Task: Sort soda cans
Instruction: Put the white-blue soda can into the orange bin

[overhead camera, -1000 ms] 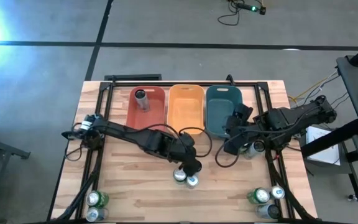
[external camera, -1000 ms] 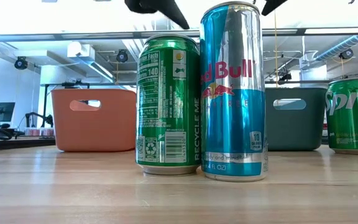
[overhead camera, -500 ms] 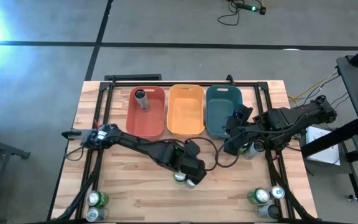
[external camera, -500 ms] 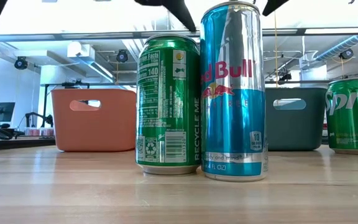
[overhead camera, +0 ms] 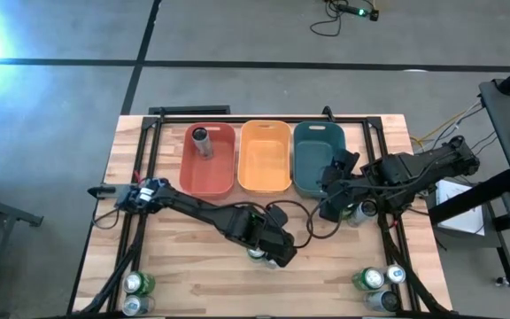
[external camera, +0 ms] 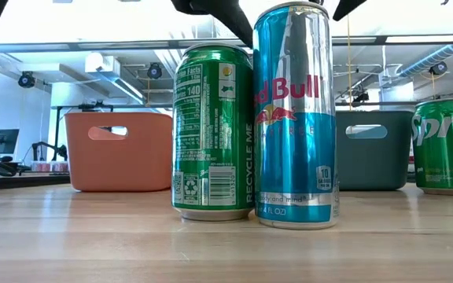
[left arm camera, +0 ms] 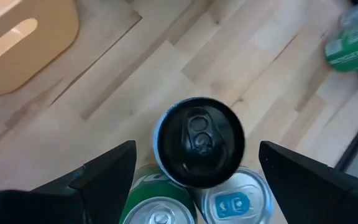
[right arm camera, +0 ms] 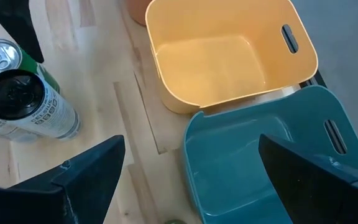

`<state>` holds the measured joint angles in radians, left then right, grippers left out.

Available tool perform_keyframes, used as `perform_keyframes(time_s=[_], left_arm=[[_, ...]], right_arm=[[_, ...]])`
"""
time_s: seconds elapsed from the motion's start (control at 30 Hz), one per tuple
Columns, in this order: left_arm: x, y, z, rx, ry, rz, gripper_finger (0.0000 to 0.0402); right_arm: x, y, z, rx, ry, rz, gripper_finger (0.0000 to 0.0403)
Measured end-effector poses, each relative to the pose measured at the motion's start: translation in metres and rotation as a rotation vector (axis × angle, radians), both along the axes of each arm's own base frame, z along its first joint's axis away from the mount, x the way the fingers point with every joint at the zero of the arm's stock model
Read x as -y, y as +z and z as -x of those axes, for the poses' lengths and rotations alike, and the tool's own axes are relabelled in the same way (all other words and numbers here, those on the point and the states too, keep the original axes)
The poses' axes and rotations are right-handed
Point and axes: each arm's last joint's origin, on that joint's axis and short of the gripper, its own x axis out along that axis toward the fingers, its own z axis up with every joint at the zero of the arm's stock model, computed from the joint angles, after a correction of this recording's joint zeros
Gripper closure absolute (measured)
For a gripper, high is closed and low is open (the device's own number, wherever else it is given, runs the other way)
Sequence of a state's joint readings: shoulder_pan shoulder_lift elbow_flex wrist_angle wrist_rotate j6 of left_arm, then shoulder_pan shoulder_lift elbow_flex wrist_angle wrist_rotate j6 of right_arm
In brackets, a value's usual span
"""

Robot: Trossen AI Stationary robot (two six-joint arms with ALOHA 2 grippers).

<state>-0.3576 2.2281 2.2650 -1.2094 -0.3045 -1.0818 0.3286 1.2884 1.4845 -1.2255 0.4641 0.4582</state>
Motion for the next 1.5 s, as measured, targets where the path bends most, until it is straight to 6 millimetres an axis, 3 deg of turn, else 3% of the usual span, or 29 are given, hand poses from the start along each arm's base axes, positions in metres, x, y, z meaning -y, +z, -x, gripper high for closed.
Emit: perform_keyframes(time_s=[0.47, 0.8, 1.07, 1.2, 1.37, 1.5], left_arm=[[0.011, -0.033, -0.011, -0.057, -0.08, -0.078, 0.0078], [0.011, -0.037, -0.016, -0.037, -0.078, -0.104, 0.0082], [0.004, -0.037, -0.018, -0.042, -0.09, -0.117, 0.0158], [0.0, -0.036, -0.019, -0.05, -0.092, -0.124, 0.0163], [-0.009, -0.019, -0.009, -0.108, -0.102, -0.171, 0.0163], [-0.022, 0.03, 0.01, -0.021, -0.108, -0.17, 0.0163]], right_arm=[[0.0, 0.0, 0.0, 0.013, -0.039, -0.026, 0.0037], [0.0, 0.0, 0.0, 0.017, -0.052, -0.038, 0.0037], [0.0, 0.0, 0.0, 0.019, -0.051, -0.037, 0.0037], [-0.001, 0.0, -0.001, 0.017, -0.047, -0.045, 0.0037], [-0.001, 0.003, -0.001, 0.025, -0.039, -0.063, 0.0037], [-0.001, 0.008, 0.0, 0.041, -0.034, -0.06, 0.0037]])
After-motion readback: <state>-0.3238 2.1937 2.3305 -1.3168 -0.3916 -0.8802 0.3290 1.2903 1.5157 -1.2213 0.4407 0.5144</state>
